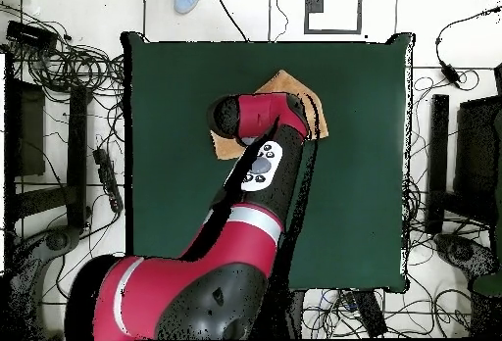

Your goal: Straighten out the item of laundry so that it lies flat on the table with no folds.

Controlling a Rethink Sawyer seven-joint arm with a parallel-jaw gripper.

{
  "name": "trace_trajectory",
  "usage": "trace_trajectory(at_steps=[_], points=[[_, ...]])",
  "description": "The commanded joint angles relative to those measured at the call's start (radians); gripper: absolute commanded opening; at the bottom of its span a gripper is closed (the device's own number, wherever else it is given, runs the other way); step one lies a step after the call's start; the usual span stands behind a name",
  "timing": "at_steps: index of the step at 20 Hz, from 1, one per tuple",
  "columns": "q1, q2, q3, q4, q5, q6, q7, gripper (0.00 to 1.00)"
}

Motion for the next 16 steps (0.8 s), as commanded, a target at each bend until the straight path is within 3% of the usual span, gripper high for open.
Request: trace_trajectory(at_steps=[1, 16], points=[[-0.067, 0.045, 0.038, 0.083, -0.115, 0.028, -0.028, 0.00], [-0.180, -0.019, 0.078, 0.082, -0.236, 0.020, -0.145, 0.00]])
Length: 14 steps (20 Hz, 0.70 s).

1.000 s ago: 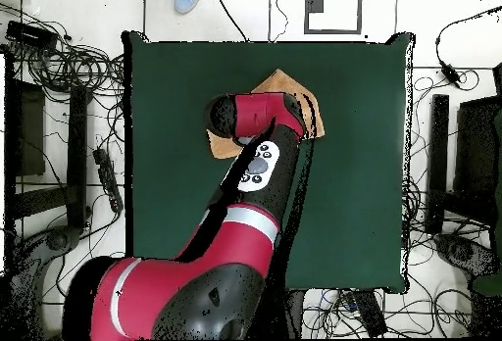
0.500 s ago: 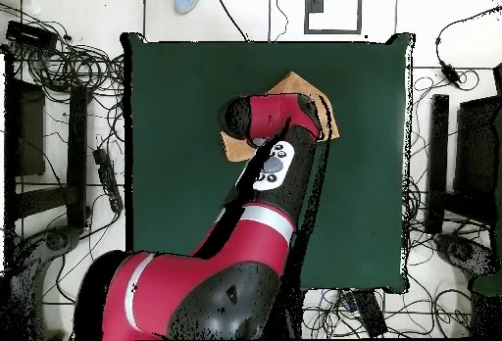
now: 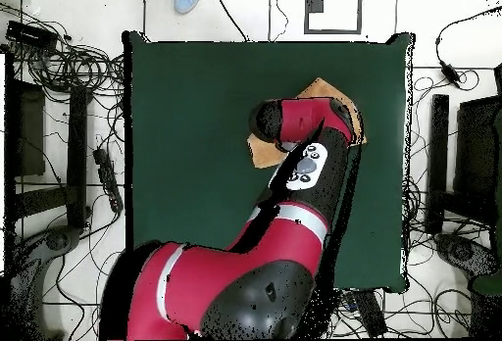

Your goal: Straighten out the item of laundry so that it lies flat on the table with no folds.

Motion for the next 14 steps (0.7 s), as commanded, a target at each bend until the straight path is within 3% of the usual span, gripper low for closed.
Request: trace_trajectory(at_steps=[1, 7, 14], points=[[-0.069, -0.019, 0.082, 0.079, -0.115, 0.022, -0.153, 0.00], [-0.103, -0.099, 0.166, 0.136, -0.115, 0.014, -0.172, 0.00], [-0.249, -0.273, 0.499, 0.372, -0.005, -0.176, -0.171, 0.00]])
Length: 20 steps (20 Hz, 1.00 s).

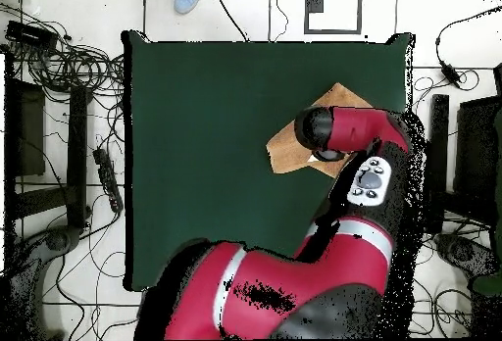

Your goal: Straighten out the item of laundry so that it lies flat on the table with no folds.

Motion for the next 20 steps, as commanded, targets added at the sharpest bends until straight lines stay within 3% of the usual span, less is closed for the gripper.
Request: trace_trajectory(at_steps=[1, 20], points=[[-0.117, -0.172, 0.437, 0.308, 0.083, -0.172, -0.174, 0.00], [-0.180, -0.246, 0.546, 0.365, -0.037, -0.166, -0.072, 0.00]])
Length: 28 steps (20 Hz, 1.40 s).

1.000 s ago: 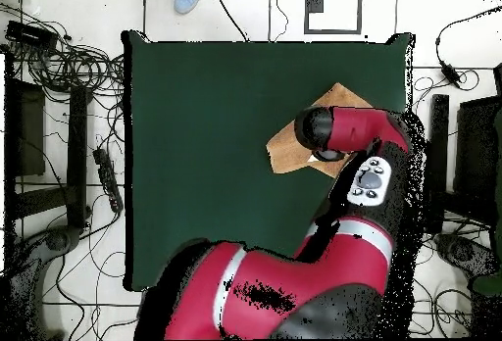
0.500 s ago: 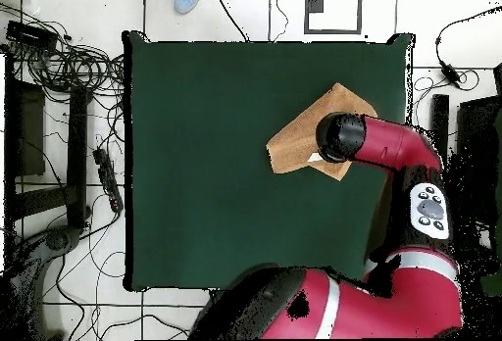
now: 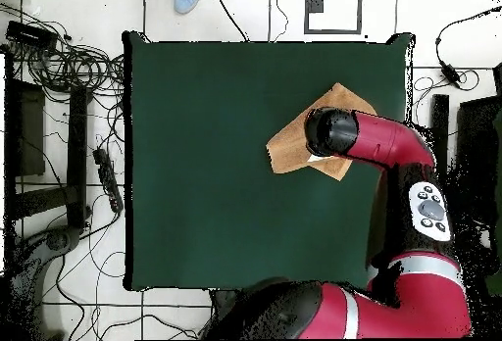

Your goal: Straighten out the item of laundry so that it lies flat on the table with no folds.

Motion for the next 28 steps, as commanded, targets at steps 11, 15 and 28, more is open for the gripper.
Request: trace_trajectory(at_steps=[11, 15, 28], points=[[0.035, -0.080, 0.142, 0.192, -0.090, -0.138, -0.013, 0.00], [0.035, -0.130, 0.157, 0.244, -0.107, -0.183, -0.007, 0.00], [0.092, -0.149, 0.099, 0.246, -0.123, -0.249, 0.099, 0.00]])
